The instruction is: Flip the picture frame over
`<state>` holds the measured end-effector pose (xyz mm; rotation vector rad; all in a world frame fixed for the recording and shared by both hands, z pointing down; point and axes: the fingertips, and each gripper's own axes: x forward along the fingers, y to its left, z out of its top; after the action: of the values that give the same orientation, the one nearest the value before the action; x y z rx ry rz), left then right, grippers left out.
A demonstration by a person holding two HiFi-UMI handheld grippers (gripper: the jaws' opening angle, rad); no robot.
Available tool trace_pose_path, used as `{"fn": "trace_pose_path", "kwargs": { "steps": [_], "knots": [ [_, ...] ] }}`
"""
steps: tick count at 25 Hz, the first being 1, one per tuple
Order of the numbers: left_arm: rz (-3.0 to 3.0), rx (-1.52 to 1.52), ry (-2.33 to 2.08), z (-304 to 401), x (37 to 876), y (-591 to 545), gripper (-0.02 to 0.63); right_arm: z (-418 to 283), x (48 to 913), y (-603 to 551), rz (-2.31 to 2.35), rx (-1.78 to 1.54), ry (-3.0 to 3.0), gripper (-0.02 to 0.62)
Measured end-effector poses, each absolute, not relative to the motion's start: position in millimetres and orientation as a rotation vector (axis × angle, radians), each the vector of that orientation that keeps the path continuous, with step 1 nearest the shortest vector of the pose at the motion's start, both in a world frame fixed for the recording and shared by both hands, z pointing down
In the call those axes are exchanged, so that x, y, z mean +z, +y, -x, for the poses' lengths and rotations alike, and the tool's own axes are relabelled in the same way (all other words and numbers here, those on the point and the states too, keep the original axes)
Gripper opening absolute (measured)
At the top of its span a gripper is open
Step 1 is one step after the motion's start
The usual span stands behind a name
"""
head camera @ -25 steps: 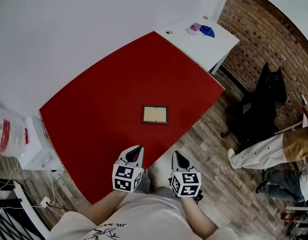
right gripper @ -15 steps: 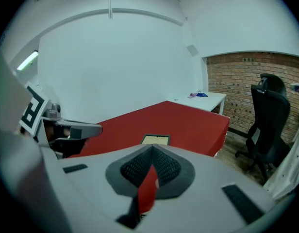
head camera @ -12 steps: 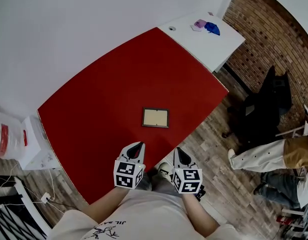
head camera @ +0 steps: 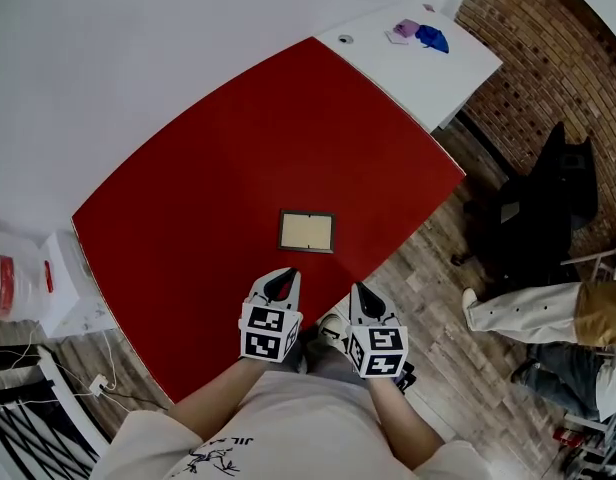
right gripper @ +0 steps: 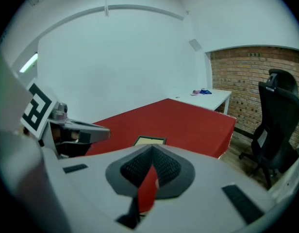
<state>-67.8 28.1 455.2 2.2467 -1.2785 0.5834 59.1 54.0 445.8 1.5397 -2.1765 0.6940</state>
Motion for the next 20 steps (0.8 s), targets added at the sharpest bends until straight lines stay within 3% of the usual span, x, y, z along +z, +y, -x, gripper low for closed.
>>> {"fn": "trace_pose_path", "kwargs": {
  "steps": [20],
  "knots": [
    [-1.951, 0.846, -1.058, -14.3, 575.2, -60.4, 0.095, -82.7, 522.7, 13.8, -1.518, 0.864, -2.108, 0.005]
  ]
}}
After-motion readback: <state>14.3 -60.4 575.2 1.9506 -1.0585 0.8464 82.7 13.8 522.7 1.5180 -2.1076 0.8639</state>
